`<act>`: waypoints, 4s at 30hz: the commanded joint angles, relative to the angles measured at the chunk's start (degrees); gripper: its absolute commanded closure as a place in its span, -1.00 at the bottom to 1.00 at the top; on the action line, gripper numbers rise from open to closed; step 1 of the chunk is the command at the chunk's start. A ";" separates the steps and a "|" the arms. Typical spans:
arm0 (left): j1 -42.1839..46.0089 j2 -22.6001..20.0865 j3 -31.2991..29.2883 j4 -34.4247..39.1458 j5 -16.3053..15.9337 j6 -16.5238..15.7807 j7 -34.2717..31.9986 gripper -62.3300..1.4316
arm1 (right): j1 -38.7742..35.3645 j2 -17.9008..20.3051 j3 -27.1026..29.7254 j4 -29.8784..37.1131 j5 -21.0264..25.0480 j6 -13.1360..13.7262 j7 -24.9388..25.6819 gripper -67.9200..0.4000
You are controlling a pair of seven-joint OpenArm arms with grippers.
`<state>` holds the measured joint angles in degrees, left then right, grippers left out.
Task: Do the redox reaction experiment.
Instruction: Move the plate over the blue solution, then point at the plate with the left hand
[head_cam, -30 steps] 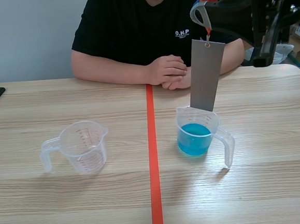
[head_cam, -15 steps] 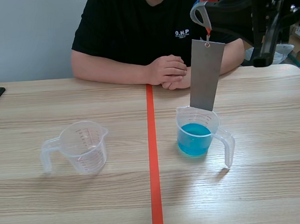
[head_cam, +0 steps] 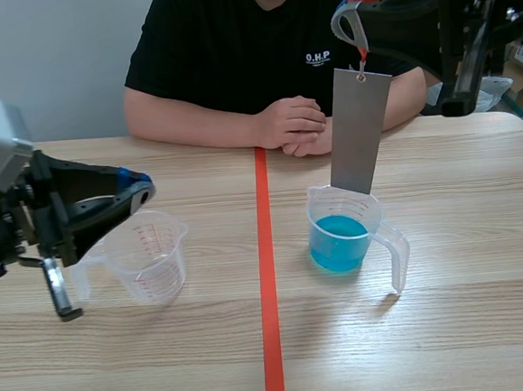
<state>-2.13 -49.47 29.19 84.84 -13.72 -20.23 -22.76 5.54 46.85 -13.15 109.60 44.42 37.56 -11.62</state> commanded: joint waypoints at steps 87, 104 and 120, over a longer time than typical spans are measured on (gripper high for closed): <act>-22.34 38.97 8.83 -27.91 28.57 -3.06 0.28 0.81 | 1.14 0.42 0.28 0.15 0.63 -0.15 1.07 0.94; -21.20 34.93 8.76 -27.04 27.61 -3.08 -1.51 0.81 | 1.14 0.42 0.28 0.15 0.63 -0.15 1.09 0.94; 0.85 8.96 -8.04 -5.03 8.20 -3.06 -1.25 0.81 | 1.14 0.42 0.33 0.15 0.63 -0.15 1.07 0.94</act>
<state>-2.52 -40.07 22.22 79.70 -4.32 -23.64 -23.05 5.54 46.85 -13.15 109.60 44.42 37.56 -11.62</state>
